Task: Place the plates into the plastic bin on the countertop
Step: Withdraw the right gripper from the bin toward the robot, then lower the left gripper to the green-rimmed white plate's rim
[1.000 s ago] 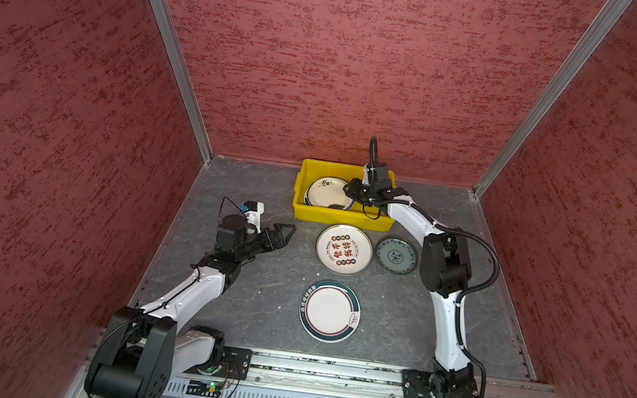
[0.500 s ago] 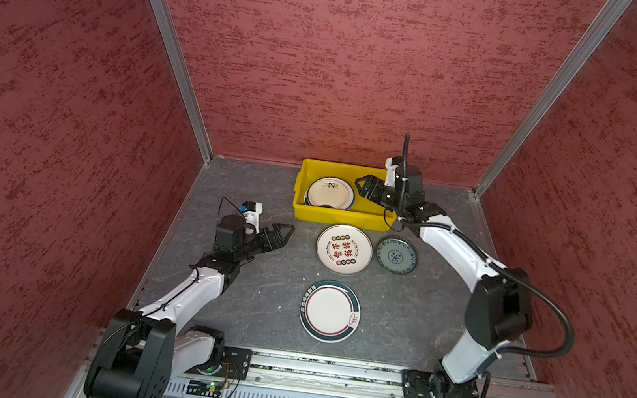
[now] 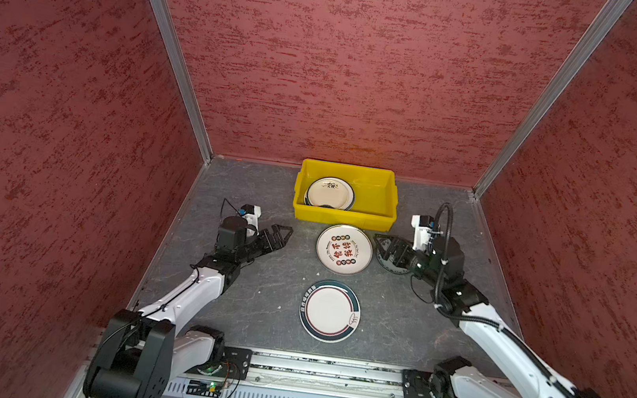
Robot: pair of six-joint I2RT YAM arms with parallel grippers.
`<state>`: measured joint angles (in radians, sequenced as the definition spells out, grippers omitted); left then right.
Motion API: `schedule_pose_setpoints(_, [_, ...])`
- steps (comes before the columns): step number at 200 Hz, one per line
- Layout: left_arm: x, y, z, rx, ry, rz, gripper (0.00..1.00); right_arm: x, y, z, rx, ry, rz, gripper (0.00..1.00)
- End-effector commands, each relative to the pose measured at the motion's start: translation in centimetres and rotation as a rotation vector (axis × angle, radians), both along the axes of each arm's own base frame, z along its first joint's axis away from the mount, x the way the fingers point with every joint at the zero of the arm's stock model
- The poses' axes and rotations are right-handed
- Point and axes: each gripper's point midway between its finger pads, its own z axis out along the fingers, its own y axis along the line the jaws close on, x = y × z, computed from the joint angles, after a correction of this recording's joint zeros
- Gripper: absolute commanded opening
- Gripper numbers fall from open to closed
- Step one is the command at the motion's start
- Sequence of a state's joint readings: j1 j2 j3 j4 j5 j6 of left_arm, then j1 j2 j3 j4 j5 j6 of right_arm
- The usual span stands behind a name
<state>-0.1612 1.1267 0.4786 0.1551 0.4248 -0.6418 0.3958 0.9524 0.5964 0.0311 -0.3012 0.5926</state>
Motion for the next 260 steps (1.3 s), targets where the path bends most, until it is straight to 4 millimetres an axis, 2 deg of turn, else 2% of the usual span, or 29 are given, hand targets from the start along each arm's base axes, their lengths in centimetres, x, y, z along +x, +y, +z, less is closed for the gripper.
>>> schedule_pose_setpoints(1, [-1.4, -0.9, -0.7, 0.016, 0.056, -0.020, 1.00, -1.7, -1.5, -1.1, -0.033, -0.021, -0.030, 0.99])
schedule_pose_setpoints(17, [-2.9, -1.8, -1.6, 0.038, 0.092, -0.063, 0.99, -3.2, -2.0, -2.2, -0.033, -0.033, -0.024, 0.99])
schedule_pose_setpoints(41, [-5.0, -2.6, -2.6, 0.044, 0.133, -0.114, 0.99, -4.7, -2.2, -2.8, 0.017, -0.065, -0.011, 0.99])
schedule_pose_setpoints(74, [-8.0, -4.0, -4.0, 0.055, 0.183, -0.197, 0.95, -5.8, -1.9, -2.7, 0.097, -0.133, 0.028, 0.99])
schedule_pose_setpoints(108, [-10.4, -5.3, -5.4, 0.083, 0.215, -0.283, 0.93, -6.2, -1.0, -3.2, 0.086, -0.146, 0.092, 0.99])
schedule_pose_setpoints(151, [-11.6, -6.4, -7.0, 0.055, 0.235, -0.315, 0.88, -6.3, -0.5, -4.5, 0.050, -0.108, 0.132, 0.99])
schedule_pose_setpoints(177, [-12.4, -7.2, -7.9, 0.051, 0.231, -0.354, 0.80, -6.0, -0.6, -5.1, 0.045, -0.085, 0.117, 0.99])
schedule_pose_setpoints(214, [-13.6, -8.3, -8.7, 0.068, 0.250, -0.435, 0.68, -5.8, -0.3, -5.1, 0.062, -0.077, 0.125, 0.99])
schedule_pose_setpoints(260, [-13.9, -8.9, -10.2, 0.087, 0.292, -0.458, 0.57, -5.5, -0.5, -5.2, 0.050, -0.074, 0.105, 0.99])
